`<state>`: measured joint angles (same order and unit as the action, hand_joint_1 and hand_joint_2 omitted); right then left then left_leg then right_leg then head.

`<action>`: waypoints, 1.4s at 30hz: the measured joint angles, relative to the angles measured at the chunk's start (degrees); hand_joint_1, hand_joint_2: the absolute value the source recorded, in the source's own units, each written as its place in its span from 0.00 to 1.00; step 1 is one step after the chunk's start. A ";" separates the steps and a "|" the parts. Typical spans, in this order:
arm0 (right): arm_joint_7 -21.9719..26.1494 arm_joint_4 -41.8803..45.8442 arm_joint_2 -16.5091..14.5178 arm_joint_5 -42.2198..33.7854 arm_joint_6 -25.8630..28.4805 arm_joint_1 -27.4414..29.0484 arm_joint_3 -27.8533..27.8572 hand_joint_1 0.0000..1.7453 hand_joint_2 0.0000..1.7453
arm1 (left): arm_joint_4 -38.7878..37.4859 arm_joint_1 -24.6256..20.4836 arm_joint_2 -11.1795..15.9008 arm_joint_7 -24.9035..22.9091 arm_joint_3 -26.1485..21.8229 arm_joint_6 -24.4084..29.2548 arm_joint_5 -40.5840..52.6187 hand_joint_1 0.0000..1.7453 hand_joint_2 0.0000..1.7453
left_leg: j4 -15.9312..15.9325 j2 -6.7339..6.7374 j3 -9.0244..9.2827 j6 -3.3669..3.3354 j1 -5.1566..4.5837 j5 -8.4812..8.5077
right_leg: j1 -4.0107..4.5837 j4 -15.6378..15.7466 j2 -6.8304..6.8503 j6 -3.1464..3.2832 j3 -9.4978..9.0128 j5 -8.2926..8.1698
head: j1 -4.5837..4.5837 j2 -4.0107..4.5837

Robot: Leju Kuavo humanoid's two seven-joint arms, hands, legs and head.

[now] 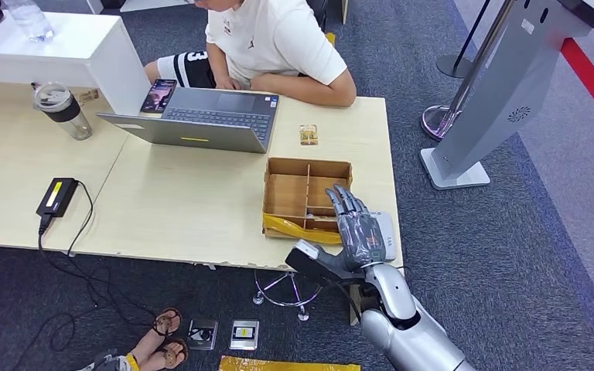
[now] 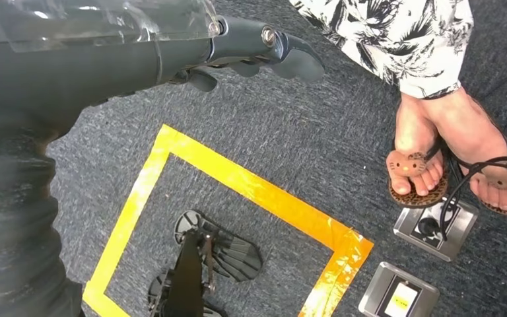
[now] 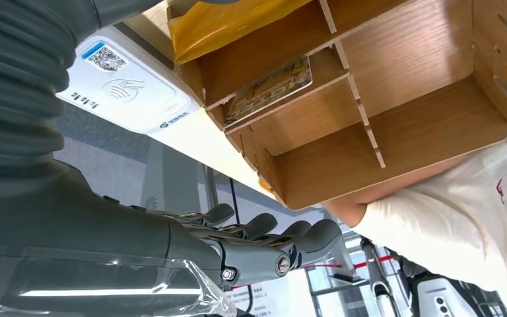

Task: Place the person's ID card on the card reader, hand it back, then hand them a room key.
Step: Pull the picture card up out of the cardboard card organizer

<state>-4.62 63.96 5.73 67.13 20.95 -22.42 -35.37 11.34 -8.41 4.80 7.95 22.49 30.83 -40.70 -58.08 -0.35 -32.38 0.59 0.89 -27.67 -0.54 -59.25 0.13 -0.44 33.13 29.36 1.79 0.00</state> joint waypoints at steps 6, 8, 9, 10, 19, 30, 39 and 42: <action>0.07 -0.56 -0.02 0.67 -1.89 -0.62 0.33 0.07 1.00 | -0.05 0.00 0.42 0.32 1.49 -0.48 1.21 0.00 1.00 | 0.00 0.00 -0.01 0.00 0.00 0.00 | 0.00 0.00 0.00 0.00 0.00 0.00 | -0.01 0.00; 0.24 -0.89 -0.09 0.93 -2.15 -0.98 0.33 0.09 1.00 | -0.06 0.01 0.58 0.33 1.95 -0.68 1.36 0.00 1.00 | 0.00 0.00 -0.01 0.00 0.00 0.00 | 0.00 0.00 0.01 0.00 0.00 0.00 | -0.01 0.00; 0.34 -1.05 -0.14 1.06 -2.25 -1.18 0.33 0.10 1.00 | -0.07 0.01 0.64 0.33 2.20 -0.74 1.42 0.00 1.00 | 0.00 0.00 -0.01 0.00 0.00 0.00 | 0.00 0.00 0.01 0.00 0.00 0.00 | -0.01 0.00; 0.42 -1.22 -0.18 1.17 -2.33 -1.40 0.33 0.11 1.00 | -0.07 0.01 0.69 0.33 2.43 -0.77 1.47 0.00 1.00 | 0.00 0.00 -0.01 0.00 0.00 0.00 | 0.00 0.00 0.01 0.00 0.00 0.00 | 0.00 0.00; 0.75 -2.82 -0.82 1.98 -2.90 -2.79 0.31 0.14 1.00 | -0.07 0.01 0.81 0.33 2.87 -0.90 1.68 0.00 1.00 | 0.00 0.00 -0.01 0.00 0.00 0.00 | 0.00 0.00 0.01 0.00 0.00 0.00 | 0.00 0.00; 0.58 -5.47 -1.84 2.76 -2.54 -3.66 0.31 0.26 1.00 | -0.07 0.04 0.91 0.33 3.77 -1.23 1.86 0.00 1.00 | 0.00 0.00 -0.02 0.00 0.00 0.00 | 0.00 -0.01 0.02 0.00 0.00 0.00 | 0.00 0.00; 0.02 -8.15 -2.15 3.99 -0.90 -4.14 0.29 0.30 1.00 | -0.07 0.03 1.05 0.33 4.15 -1.50 1.91 0.00 1.00 | 0.00 0.00 -0.02 0.00 0.00 0.00 | 0.00 -0.01 0.02 0.00 0.00 0.00 | 0.00 0.00; -0.03 -8.88 -2.14 4.01 -0.55 -4.23 0.29 0.35 1.00 | -0.07 0.04 1.10 0.33 4.15 -1.66 1.91 0.00 1.00 | 0.00 0.00 -0.01 0.00 0.00 0.00 | 0.00 -0.01 0.02 0.00 0.00 0.00 | 0.00 0.00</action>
<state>-4.66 55.07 3.58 71.14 20.40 -26.65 -35.08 11.28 -8.38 5.90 8.28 26.64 29.17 -38.80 -58.08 -0.35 -32.39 0.59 0.89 -27.66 -0.54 -59.26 0.15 -0.44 33.13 29.36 1.79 0.00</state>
